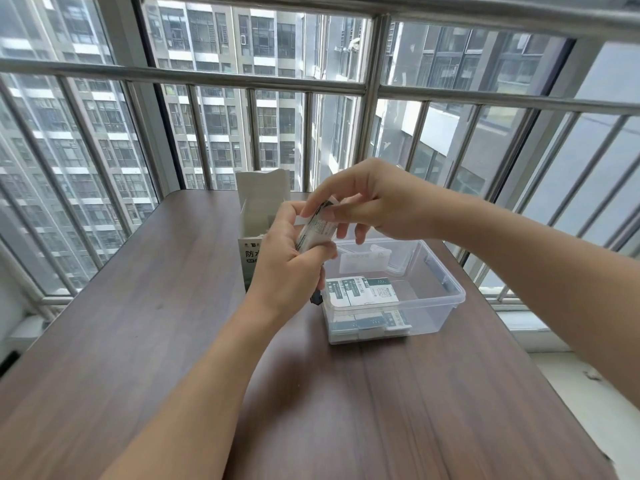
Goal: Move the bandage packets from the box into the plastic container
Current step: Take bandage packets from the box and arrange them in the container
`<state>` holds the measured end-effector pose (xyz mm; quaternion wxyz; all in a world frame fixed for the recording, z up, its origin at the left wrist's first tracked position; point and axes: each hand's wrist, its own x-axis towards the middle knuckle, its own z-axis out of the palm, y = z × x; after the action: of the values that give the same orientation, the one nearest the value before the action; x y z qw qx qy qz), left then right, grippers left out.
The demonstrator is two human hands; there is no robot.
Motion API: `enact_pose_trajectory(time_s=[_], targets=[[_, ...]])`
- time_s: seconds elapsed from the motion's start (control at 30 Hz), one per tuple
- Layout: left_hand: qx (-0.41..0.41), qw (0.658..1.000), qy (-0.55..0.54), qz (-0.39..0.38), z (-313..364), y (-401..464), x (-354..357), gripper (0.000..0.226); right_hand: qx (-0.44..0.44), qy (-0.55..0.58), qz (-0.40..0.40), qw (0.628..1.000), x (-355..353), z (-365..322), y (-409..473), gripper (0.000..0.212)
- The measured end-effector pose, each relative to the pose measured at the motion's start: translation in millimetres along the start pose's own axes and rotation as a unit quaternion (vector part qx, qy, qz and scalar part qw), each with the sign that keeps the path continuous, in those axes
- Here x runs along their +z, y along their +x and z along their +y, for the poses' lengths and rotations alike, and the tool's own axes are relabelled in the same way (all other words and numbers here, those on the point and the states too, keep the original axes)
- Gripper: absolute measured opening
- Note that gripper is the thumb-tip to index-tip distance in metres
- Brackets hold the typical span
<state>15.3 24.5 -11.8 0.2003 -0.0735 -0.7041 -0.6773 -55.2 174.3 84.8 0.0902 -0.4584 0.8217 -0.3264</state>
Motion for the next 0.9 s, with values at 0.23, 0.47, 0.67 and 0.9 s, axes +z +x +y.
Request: enact_pose_trajectory(time_s=[0.23,0.47,0.67,0.9], targets=[[-0.02,1.0,0.005,0.0,2.9,-1.6,1.6,0.031,-0.017,0.003,-0.01,1.0,2.3,5.6,-0.3,0.015],[-0.029,0.999,-0.016,-0.043,3.0,-3.2,0.5,0.039,-0.029,-0.011,-0.013,0.999,-2.0,5.0,-3.7,0.014],[0.073,0.994,0.057,0.052,-2.5,0.3,-2.1,0.043,0.11,-0.031,-0.083,0.99,-67.8,23.9,-21.7,0.016],[0.259,0.914,0.311,0.034,-9.4,-3.1,-6.3,0.02,0.219,-0.284,-0.29,0.887,-43.2,56.0,-15.8,0.016]])
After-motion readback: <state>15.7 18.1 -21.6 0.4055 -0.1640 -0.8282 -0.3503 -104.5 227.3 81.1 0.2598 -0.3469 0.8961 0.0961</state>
